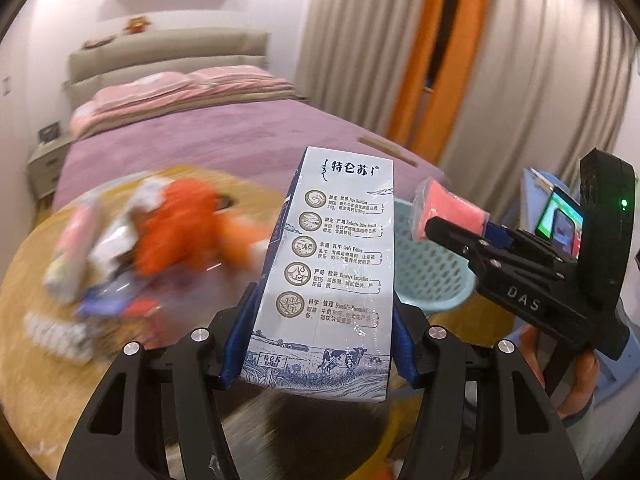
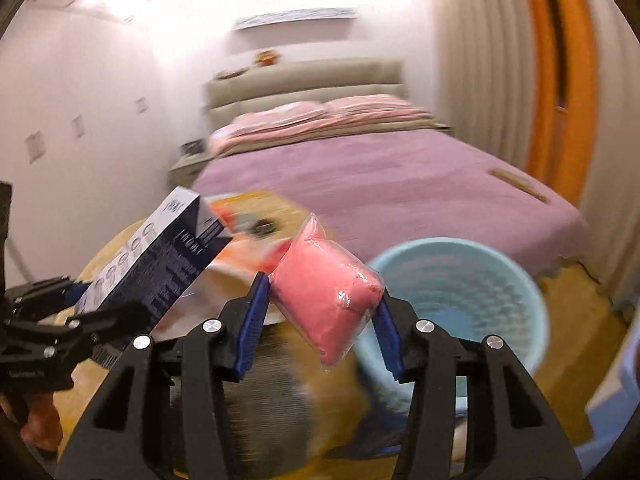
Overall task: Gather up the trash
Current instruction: 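Carry both items to the blue basket and open both tools to drop them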
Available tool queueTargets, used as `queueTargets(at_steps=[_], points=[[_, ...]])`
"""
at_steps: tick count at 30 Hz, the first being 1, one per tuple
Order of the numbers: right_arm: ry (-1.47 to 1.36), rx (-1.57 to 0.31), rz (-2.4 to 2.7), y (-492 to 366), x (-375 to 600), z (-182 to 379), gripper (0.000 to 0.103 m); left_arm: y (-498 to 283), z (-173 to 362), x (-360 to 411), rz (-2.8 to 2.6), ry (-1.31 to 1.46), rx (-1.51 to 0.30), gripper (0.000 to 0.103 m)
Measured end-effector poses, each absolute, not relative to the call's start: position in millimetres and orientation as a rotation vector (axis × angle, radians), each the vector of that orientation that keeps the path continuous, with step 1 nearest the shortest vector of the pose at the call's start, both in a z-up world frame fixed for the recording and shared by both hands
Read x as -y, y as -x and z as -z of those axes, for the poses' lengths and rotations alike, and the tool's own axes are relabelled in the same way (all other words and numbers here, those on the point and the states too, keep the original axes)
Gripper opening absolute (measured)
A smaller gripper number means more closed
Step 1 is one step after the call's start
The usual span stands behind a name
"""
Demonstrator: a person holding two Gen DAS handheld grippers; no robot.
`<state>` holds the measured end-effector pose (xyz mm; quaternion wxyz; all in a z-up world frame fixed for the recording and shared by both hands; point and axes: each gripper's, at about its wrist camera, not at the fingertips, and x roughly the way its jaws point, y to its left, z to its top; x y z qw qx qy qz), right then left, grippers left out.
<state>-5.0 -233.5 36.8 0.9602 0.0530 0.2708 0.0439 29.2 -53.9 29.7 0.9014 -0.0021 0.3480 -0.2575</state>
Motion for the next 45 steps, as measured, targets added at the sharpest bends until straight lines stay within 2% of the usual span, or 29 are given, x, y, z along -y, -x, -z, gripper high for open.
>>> queueTargets(at_steps=[7, 17, 25, 28, 31, 34, 45], points=[[-0.246, -0.613, 0.103, -17.7, 324.7, -6.4, 0.047, -77.6, -10.0, 139.5, 0.615, 0.004, -0.790, 0.056], [-0.314, -0.736, 0.208, -43.4, 364.5, 43.7, 0.047, -119.1, 34.5, 205.0, 0.643, 0.019, -0.905, 0.057], [-0.340, -0.797, 0.234, -52.7, 369.1, 60.6, 0.049, -125.7, 56.0, 214.0, 0.661, 0.021, -0.946, 0.058], [-0.339, -0.792, 0.224, -52.9, 368.1, 59.1, 0.050, -124.0, 51.6, 211.9, 0.649, 0.027, -0.923, 0.070], [-0.349, -0.778, 0.219, -51.4, 369.2, 54.8, 0.062, -120.1, 43.9, 205.5, 0.646, 0.038, -0.895, 0.073], [-0.345, -0.763, 0.219, -49.0, 370.2, 50.2, 0.062, -113.0, 35.0, 199.9, 0.656, 0.053, -0.868, 0.075], [-0.273, -0.646, 0.079, -29.6, 318.2, 0.4, 0.062, -64.4, -9.2, 153.2, 0.627, 0.065, -0.713, 0.076]])
